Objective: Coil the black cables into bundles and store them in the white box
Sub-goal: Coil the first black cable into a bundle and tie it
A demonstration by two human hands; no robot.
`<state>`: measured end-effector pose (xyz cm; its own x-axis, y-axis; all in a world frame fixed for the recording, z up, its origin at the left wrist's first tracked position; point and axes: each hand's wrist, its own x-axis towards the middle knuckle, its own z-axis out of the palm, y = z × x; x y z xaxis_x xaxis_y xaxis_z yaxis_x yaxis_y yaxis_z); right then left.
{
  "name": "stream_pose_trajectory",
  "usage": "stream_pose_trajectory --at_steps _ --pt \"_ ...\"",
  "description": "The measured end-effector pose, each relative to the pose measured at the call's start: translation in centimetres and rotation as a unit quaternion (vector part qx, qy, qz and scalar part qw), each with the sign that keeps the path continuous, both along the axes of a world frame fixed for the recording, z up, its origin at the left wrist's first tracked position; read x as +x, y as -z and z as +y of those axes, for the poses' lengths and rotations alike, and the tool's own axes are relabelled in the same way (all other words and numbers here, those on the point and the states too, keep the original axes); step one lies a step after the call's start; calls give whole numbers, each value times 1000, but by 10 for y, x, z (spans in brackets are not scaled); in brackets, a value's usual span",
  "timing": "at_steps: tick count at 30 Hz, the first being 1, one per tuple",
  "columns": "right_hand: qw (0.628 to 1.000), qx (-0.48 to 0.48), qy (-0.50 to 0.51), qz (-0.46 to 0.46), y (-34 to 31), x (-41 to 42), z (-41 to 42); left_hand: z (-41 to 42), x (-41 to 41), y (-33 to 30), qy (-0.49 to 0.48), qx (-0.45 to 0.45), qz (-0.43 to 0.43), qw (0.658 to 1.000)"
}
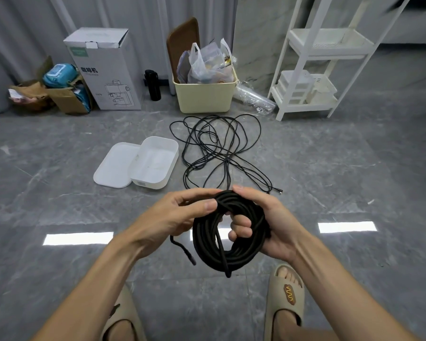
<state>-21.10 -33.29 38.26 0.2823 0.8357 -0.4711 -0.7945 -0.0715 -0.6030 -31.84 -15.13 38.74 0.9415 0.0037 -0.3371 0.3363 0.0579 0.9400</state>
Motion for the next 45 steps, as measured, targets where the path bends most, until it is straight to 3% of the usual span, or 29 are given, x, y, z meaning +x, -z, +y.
stream_pose_trajectory --at_steps 4,8,15,24,28,31,36,45 --pt "998 -13 -68 -5 -1 0 -6 -1 0 -2 38 21 1 999" --pt "983 -72 -121 -117 3 -8 -2 -4 0 -3 75 35 8 997" --pt "993 3 -39 -111 3 -11 3 -9 -3 -4 -16 -13 -19 1000" --pt "987 -41 110 -114 10 -16 13 -23 4 8 -164 159 -23 973" --pt "981 -51 137 -131 11 -15 14 -26 -2 8 -96 120 -47 987" --pt "979 -51 123 -151 11 -15 12 -27 -3 12 -51 142 -43 988" --pt "979 -67 117 -151 12 -14 13 -30 -1 13 -109 168 -42 979" --pt "983 -64 25 -170 9 -11 10 -27 4 14 -163 77 14 984"
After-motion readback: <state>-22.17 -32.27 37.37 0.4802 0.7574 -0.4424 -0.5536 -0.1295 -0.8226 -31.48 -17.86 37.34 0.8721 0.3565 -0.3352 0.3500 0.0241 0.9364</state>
